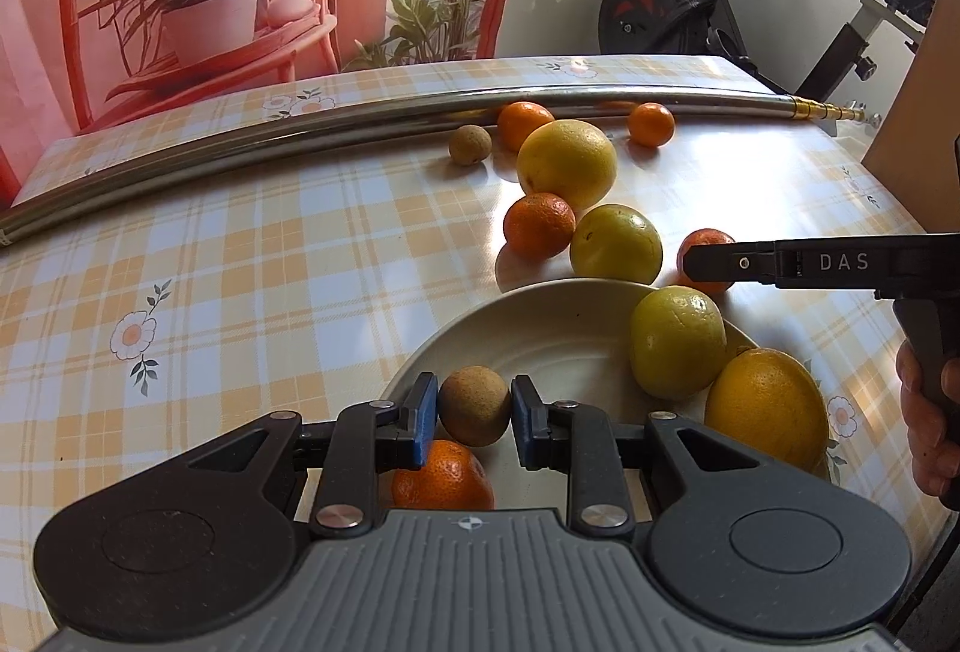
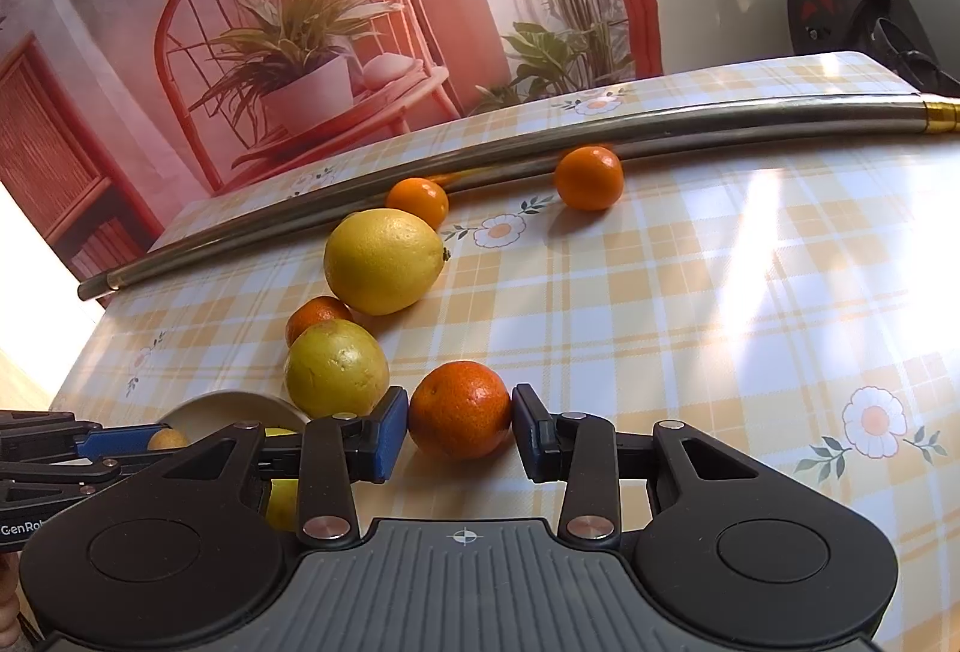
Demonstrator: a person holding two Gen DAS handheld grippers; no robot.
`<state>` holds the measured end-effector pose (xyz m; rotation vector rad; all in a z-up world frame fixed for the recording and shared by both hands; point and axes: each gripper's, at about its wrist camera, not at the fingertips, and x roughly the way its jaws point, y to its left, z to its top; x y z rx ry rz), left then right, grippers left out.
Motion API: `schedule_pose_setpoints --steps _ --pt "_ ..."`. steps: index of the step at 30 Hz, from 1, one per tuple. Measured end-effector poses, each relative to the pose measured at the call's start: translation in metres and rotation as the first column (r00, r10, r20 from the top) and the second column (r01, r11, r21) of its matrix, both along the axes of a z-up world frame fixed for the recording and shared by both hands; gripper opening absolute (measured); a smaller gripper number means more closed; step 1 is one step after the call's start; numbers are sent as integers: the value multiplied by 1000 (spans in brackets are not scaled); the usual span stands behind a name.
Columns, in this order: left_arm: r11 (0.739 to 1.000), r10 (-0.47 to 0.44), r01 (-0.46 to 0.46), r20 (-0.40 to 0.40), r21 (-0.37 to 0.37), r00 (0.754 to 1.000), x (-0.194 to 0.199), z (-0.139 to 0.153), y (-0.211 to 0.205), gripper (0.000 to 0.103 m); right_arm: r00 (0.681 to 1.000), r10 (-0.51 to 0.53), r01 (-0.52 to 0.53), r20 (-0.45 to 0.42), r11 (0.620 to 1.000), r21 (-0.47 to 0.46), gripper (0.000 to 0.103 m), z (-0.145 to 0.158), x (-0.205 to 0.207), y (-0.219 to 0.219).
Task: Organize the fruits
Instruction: 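Lower the brown fruit onto the plate with the left tool while the right tool places the tangerine there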
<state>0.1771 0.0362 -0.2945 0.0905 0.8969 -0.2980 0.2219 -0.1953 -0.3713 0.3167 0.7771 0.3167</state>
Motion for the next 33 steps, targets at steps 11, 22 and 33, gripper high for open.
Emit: schedule_pose_setpoints --steps 11,22,33 --pt "1000 16 -16 -14 23 1000 -3 0 -3 28 1000 0 0 -5 1000 -1 35 -1 -1 1" --pt "996 68 -70 -41 -52 997 -6 0 7 28 1000 -3 4 26 1000 -22 34 5 -9 4" --pt "988 111 -106 33 -110 993 -11 24 21 28 998 15 -16 63 1000 5 34 27 -18 8"
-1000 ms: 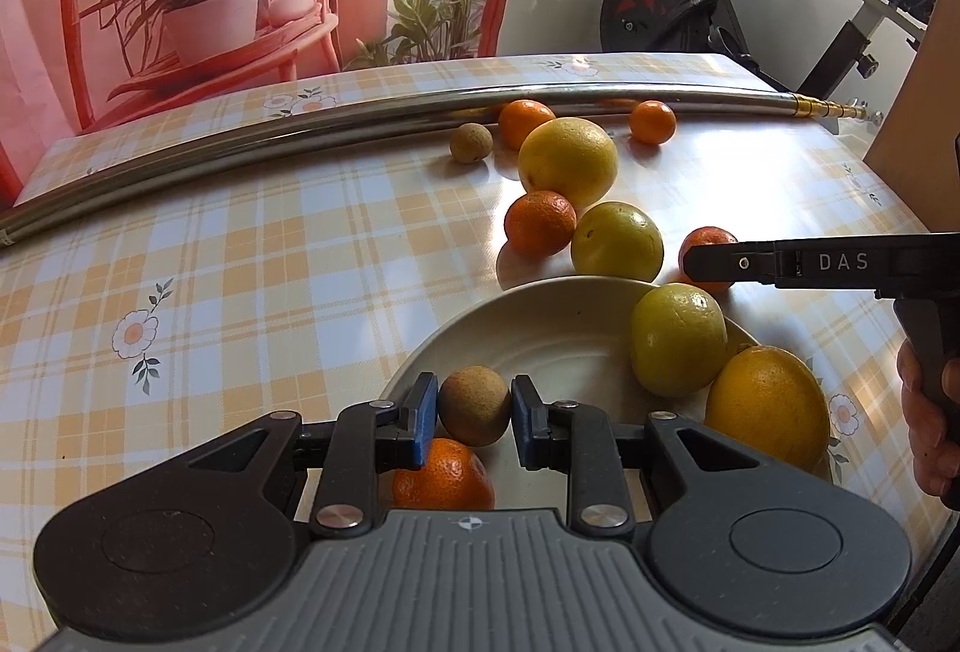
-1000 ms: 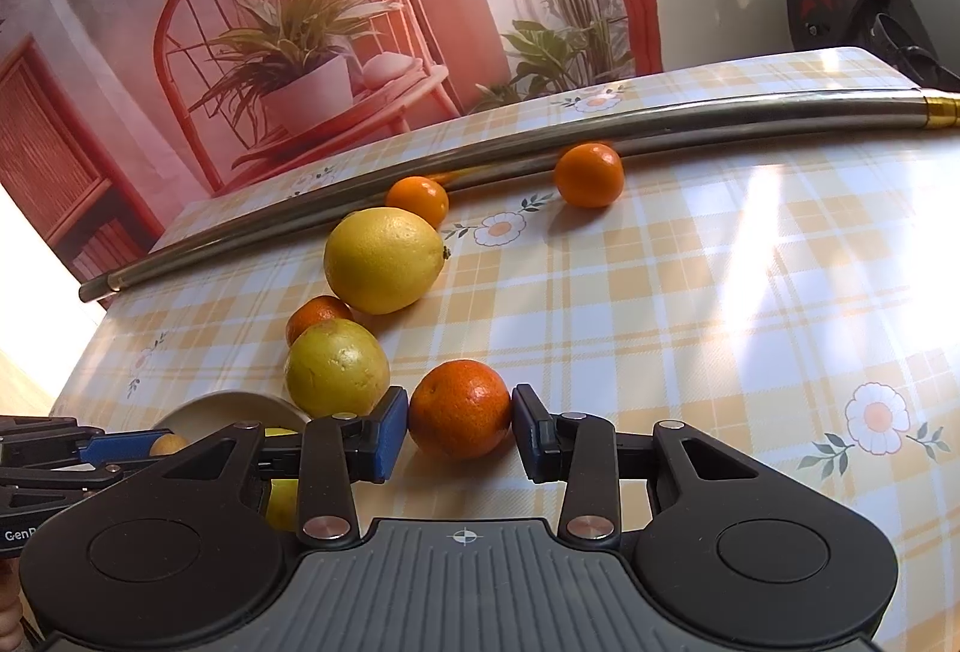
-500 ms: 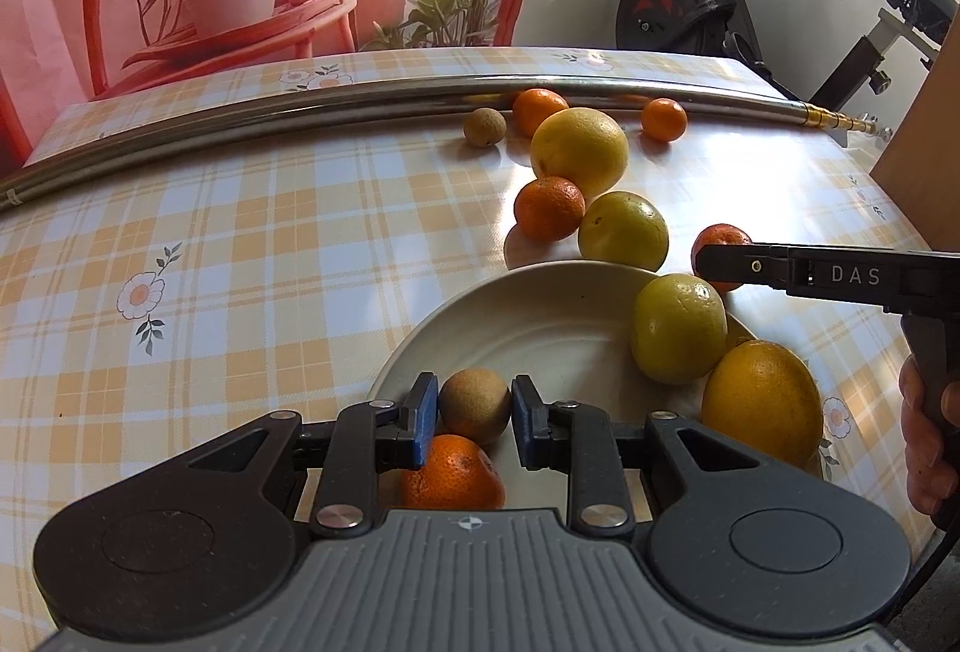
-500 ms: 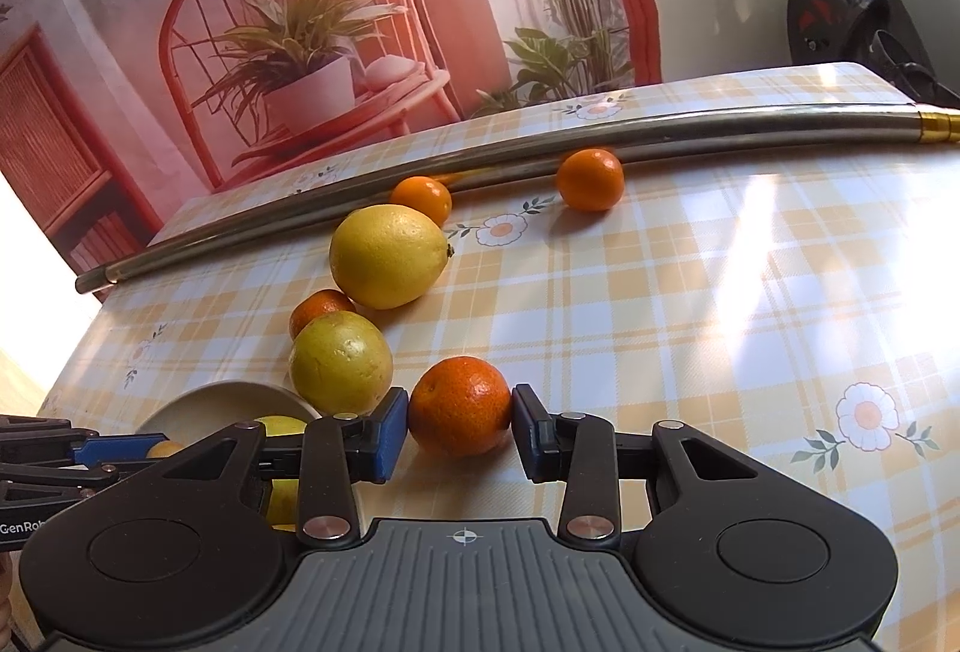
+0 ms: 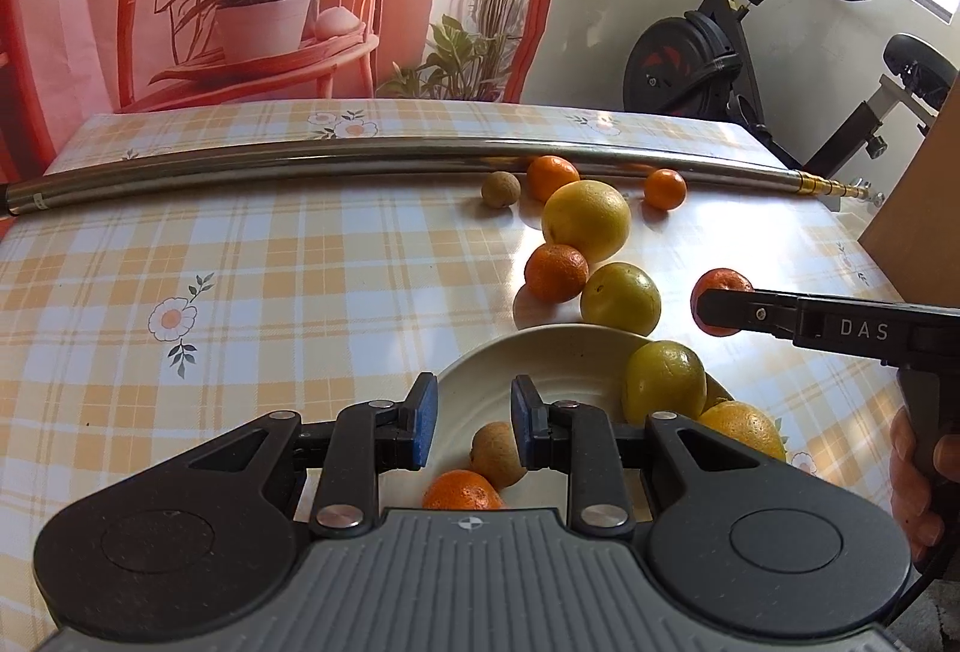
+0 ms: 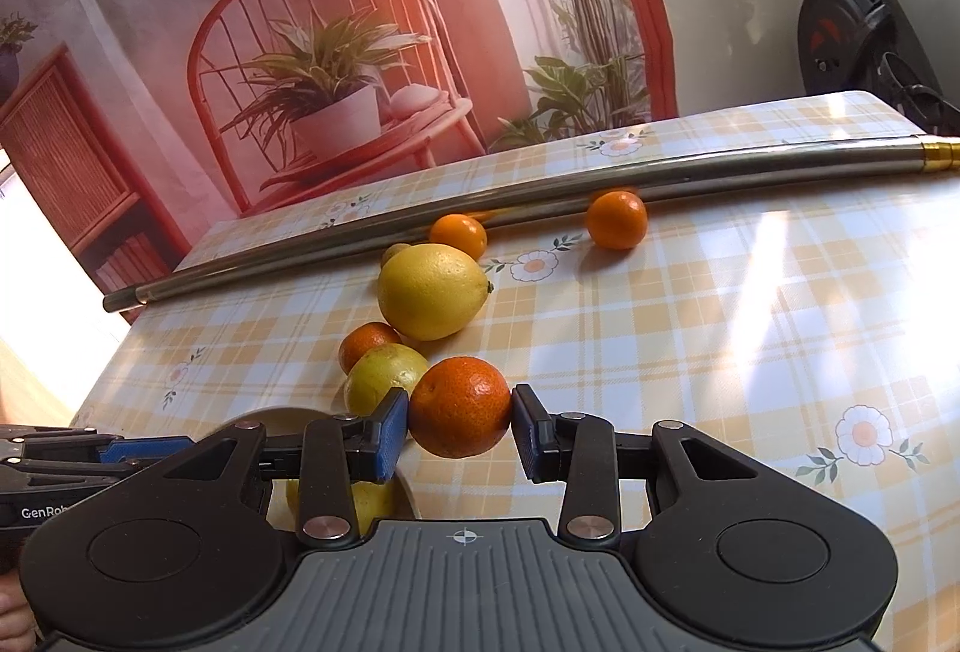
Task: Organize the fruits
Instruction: 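Lower the brown fruit onto the plate with the left tool while the right tool places the tangerine there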
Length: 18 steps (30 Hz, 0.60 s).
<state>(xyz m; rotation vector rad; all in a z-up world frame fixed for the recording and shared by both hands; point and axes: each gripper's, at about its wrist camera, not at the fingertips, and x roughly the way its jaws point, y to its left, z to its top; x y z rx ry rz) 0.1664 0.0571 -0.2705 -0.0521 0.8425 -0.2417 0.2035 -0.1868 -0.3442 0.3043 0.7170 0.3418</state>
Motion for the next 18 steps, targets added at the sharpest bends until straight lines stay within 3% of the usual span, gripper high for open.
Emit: schedule_pose_setpoints --steps 10,18 --pt "994 108 -107 63 -20 992 1 22 38 28 995 102 -102 4 994 -42 35 20 -1 39" --pt "993 111 -107 86 -47 990 -6 23 42 28 975 223 -222 -4 967 -126 34 30 -5 84"
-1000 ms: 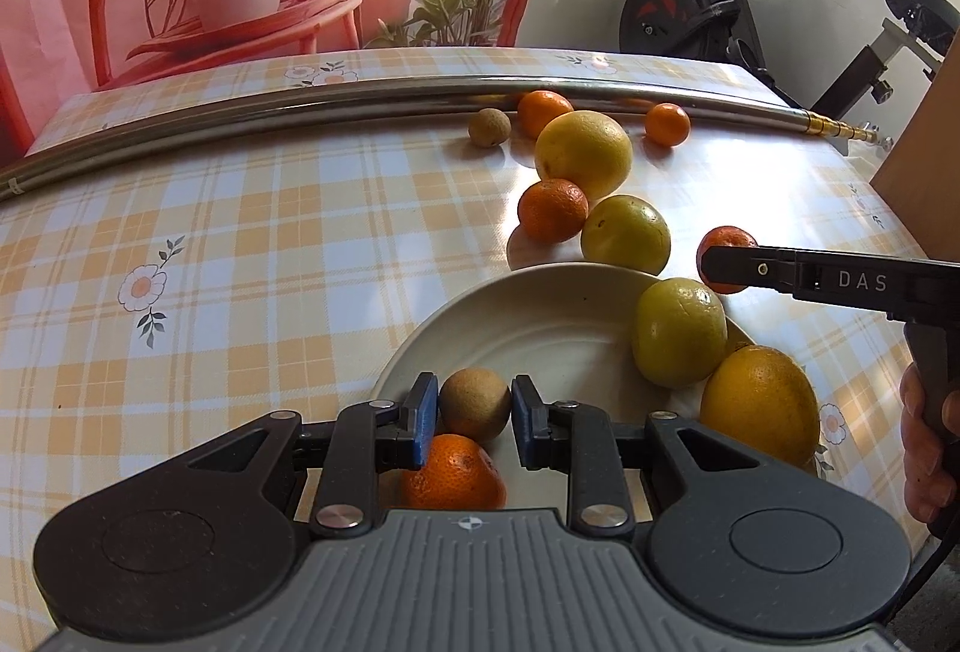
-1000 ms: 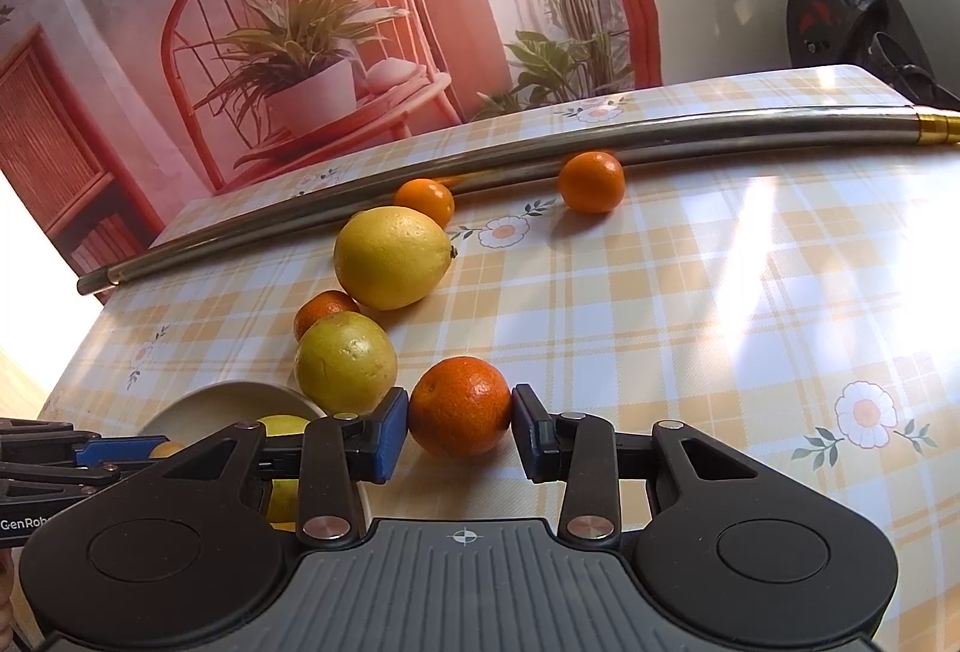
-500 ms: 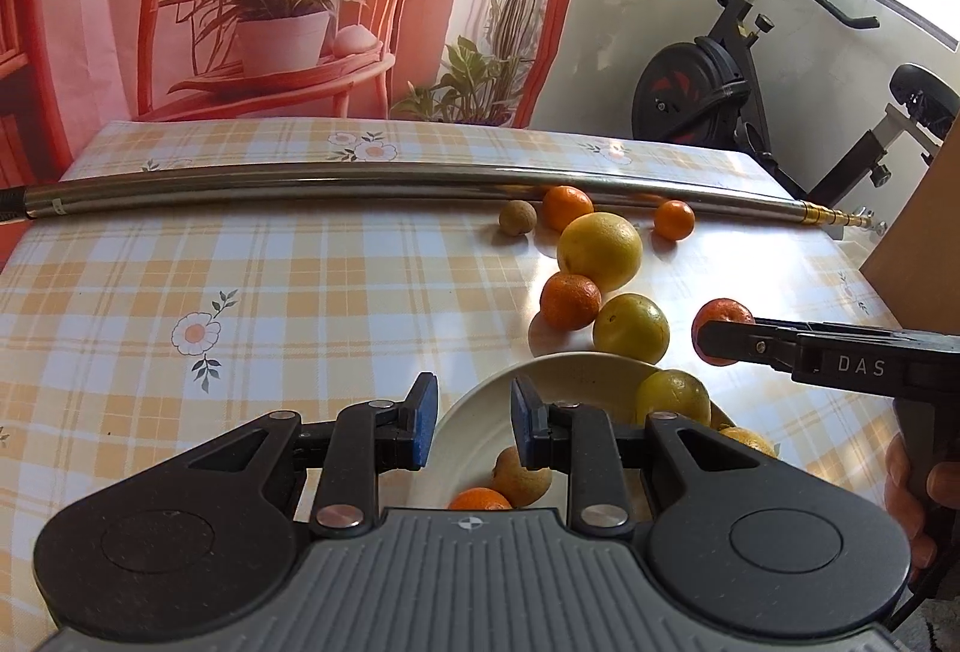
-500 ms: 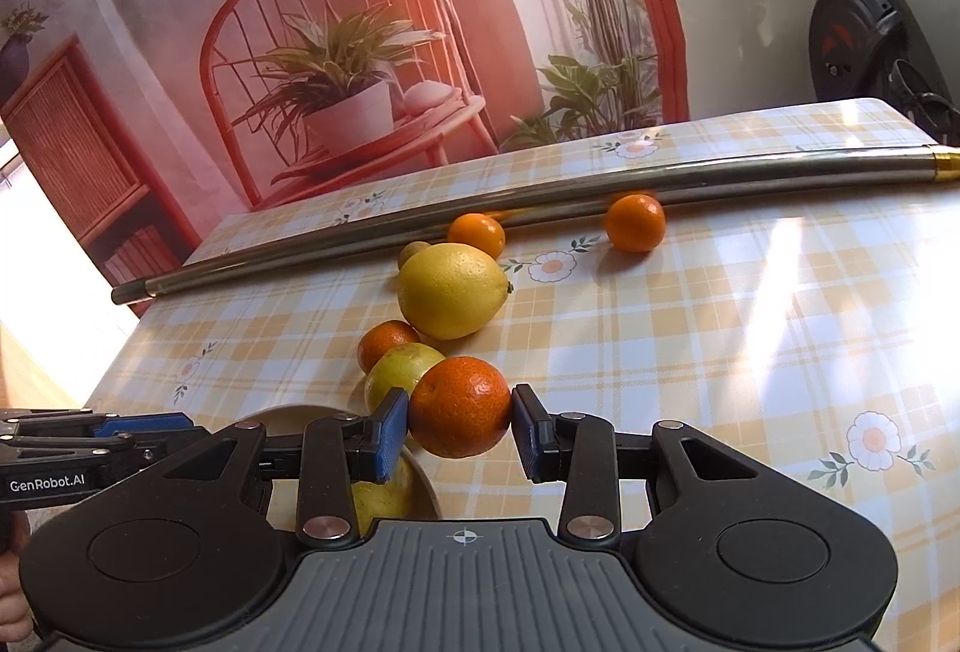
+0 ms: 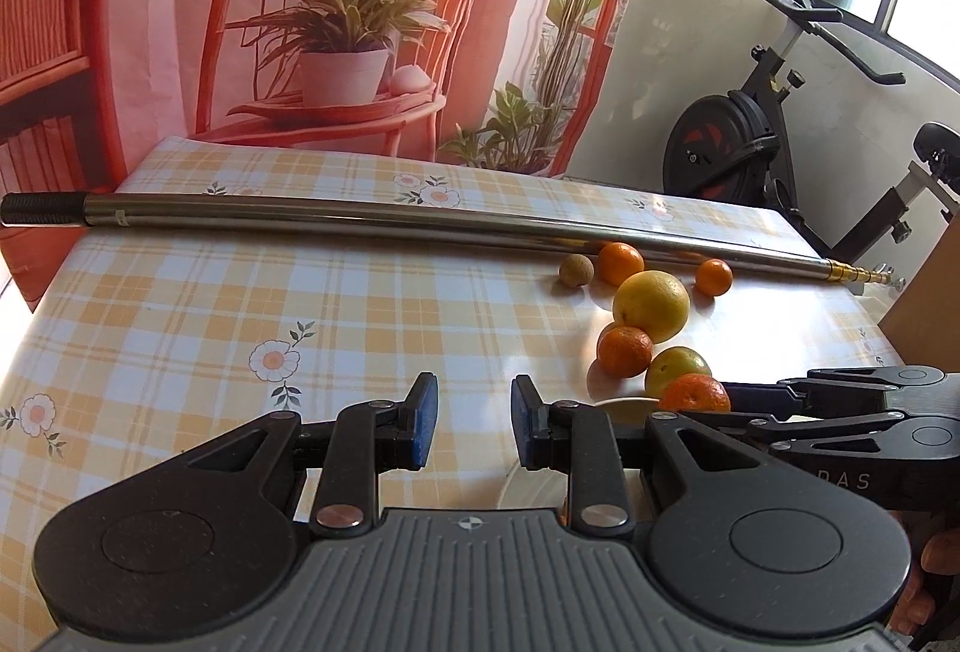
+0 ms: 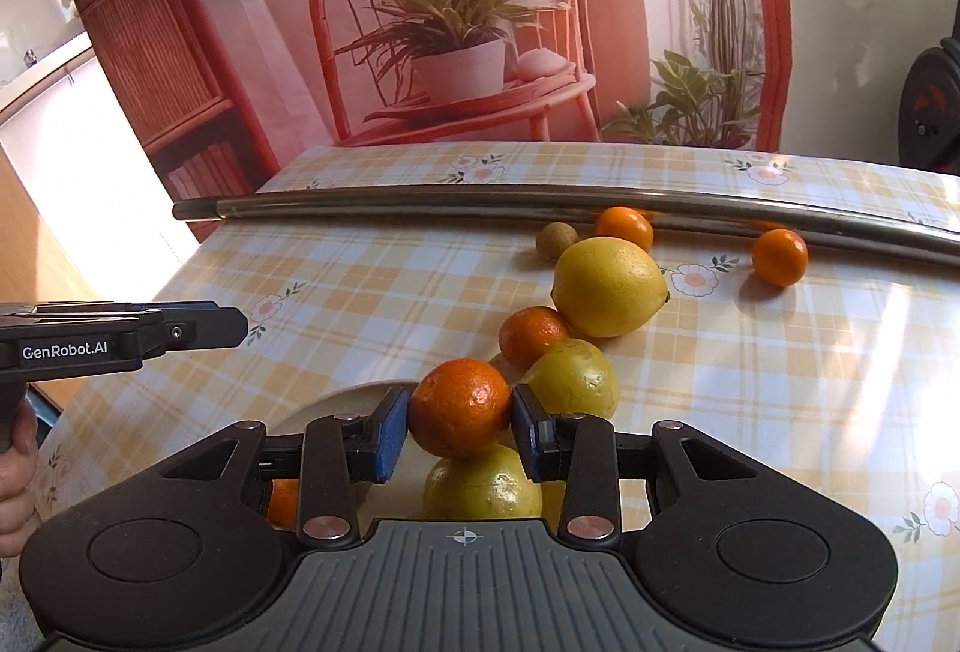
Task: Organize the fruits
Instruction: 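Lower the brown fruit onto the plate with the left tool while the right tool places the tangerine there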
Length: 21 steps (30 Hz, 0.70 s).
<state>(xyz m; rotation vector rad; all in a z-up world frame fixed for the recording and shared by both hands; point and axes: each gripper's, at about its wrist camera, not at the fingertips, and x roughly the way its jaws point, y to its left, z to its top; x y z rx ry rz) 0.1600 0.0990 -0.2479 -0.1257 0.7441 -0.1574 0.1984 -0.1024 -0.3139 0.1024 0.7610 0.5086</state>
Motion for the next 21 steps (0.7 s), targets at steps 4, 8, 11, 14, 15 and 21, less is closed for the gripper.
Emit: schedule_pose_setpoints --steps 4,8,11,14,15,21 --pt "999 0 0 -6 -48 1000 -2 -2 6 28 999 54 -54 -1 998 -32 34 2 -5 19" --pt "998 11 -11 -1 -54 1000 -3 -2 11 28 994 110 -111 -10 991 -78 34 0 -10 37" --pt "998 17 -17 -1 -64 1000 -2 -3 14 28 992 124 -124 -4 983 -132 30 -1 -13 46" --pt "998 16 -16 -3 -66 1000 -2 -4 14 28 994 106 -107 -13 982 -157 26 -2 -9 47" --pt "998 16 -16 -4 -66 1000 -2 -4 13 28 995 100 -102 -18 982 -156 26 -2 -7 46" --pt "998 19 -20 -9 -63 1000 -2 -5 13 28 995 95 -98 -25 984 -148 25 -3 -4 41"
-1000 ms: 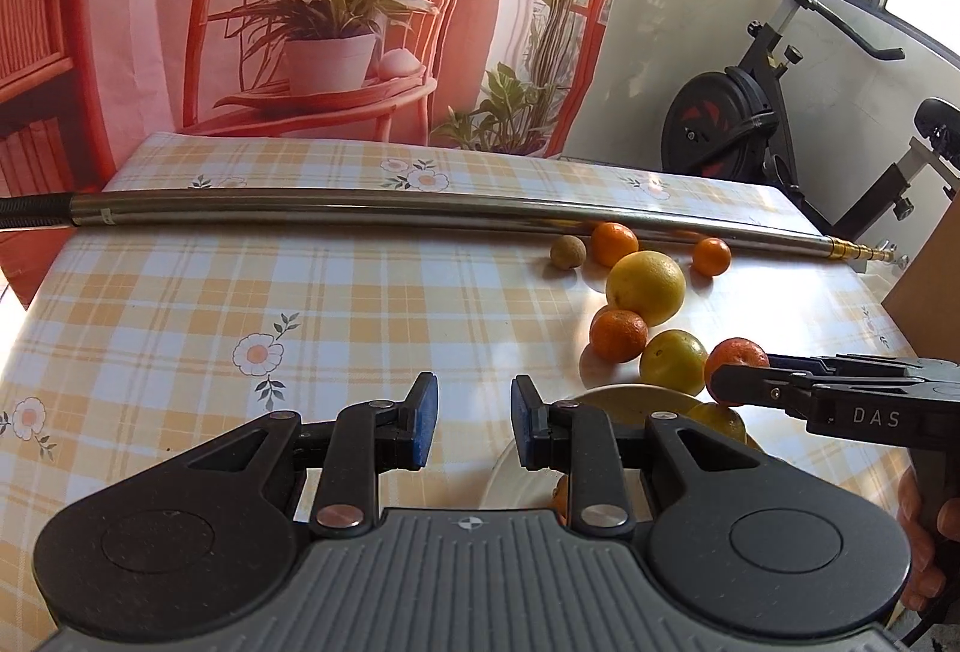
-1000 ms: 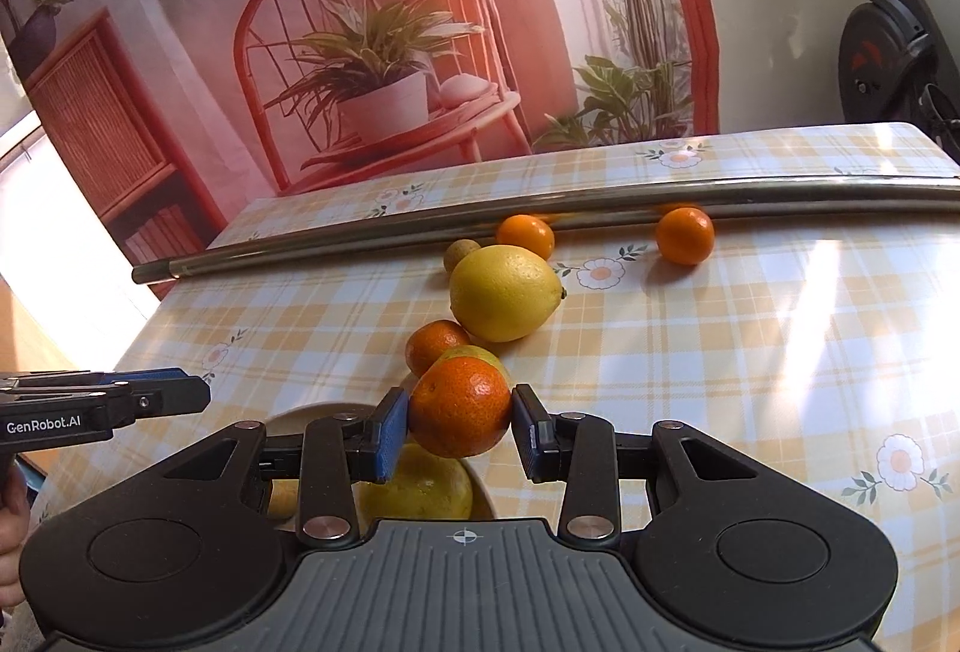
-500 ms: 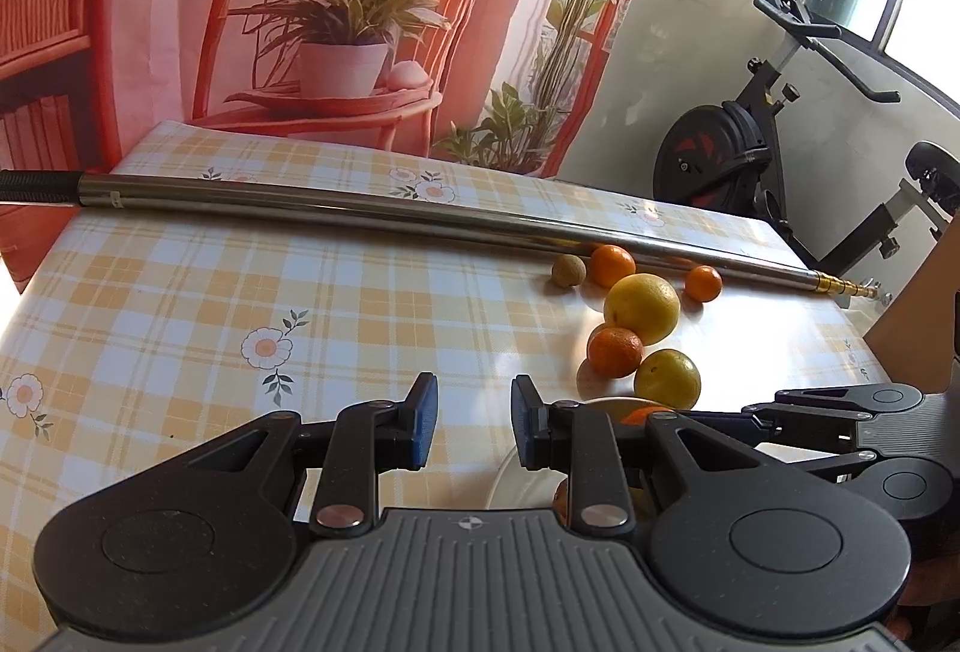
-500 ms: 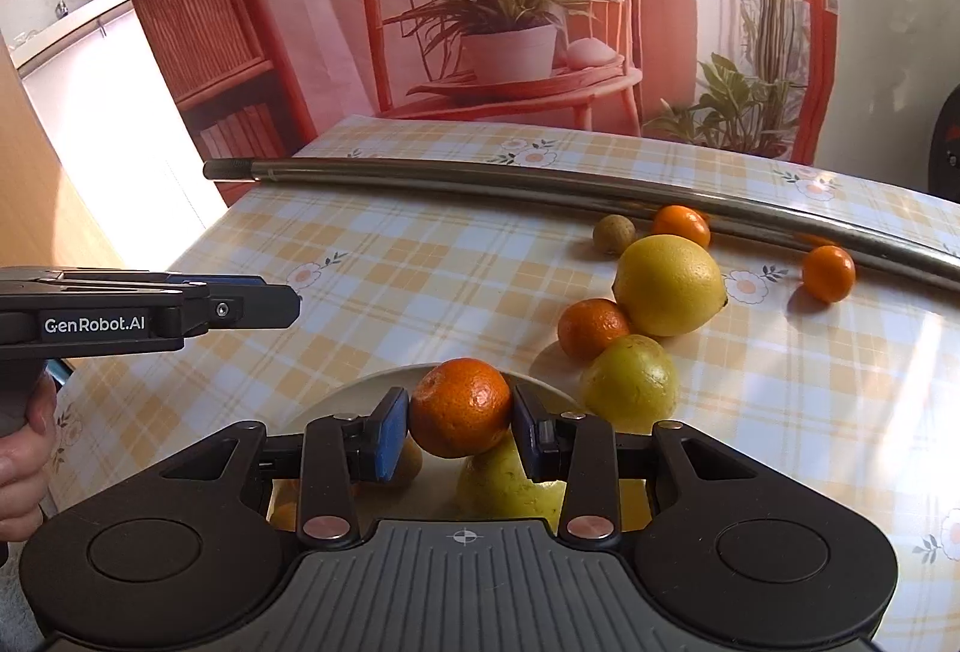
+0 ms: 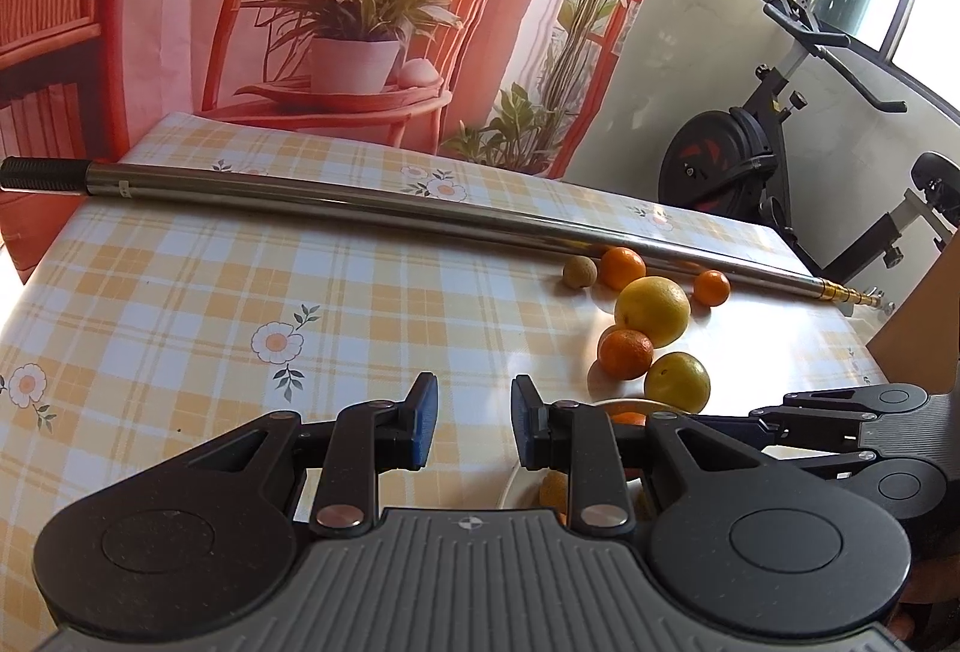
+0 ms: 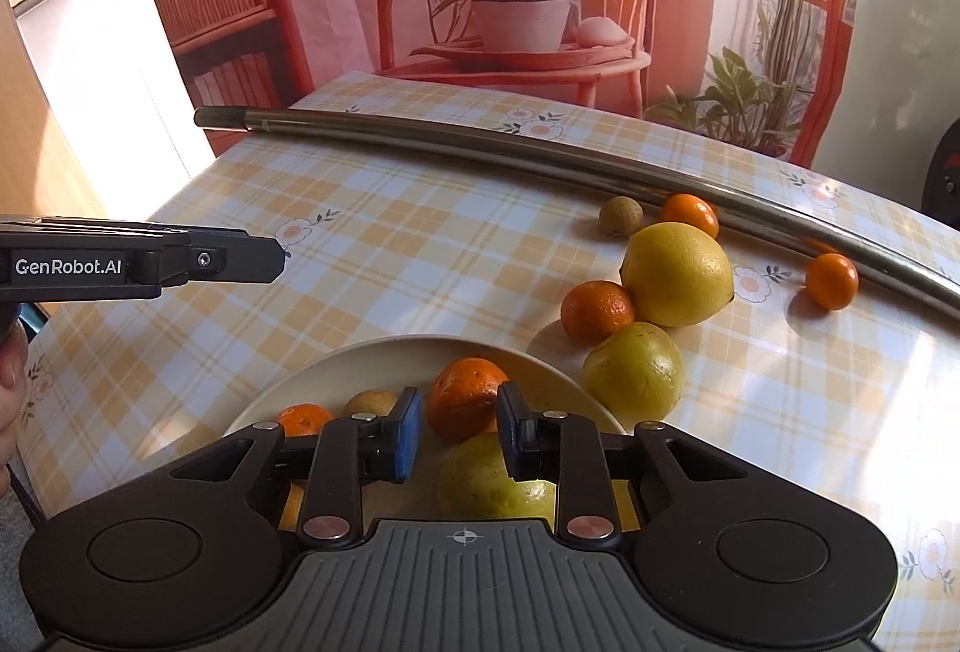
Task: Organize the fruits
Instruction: 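Lower the brown fruit onto the plate with the left tool while the right tool places the tangerine there, then grasp another small brown round fruit with the left tool while the right tool approaches a tangerine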
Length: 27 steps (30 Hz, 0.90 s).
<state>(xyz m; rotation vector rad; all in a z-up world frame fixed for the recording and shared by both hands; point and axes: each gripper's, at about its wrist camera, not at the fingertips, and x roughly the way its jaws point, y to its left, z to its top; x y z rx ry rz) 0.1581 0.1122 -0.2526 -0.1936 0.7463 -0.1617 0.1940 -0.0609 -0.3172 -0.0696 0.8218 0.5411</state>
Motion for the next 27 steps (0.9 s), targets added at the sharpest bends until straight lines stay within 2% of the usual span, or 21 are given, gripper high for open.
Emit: schedule_pose_setpoints --steps 5,8,12,18,20,27 --pt "1000 -13 13 4 19 1000 3 3 -4 28 998 -54 52 34 998 46 25 6 0 -17" --pt "999 -23 22 23 48 999 7 10 -6 28 990 -132 127 58 988 86 25 11 5 -41" --pt "998 -24 21 40 63 999 18 20 -6 28 964 -247 234 93 963 136 25 15 13 -78" --pt "995 -46 43 27 92 999 43 26 -15 28 925 -368 344 89 915 211 26 12 27 -129" --pt "995 -52 52 10 80 999 55 25 -20 28 916 -391 365 89 905 218 26 8 31 -140" --pt "995 -91 91 -24 -32 996 106 8 -43 29 892 -448 421 57 872 251 26 -13 39 -168"
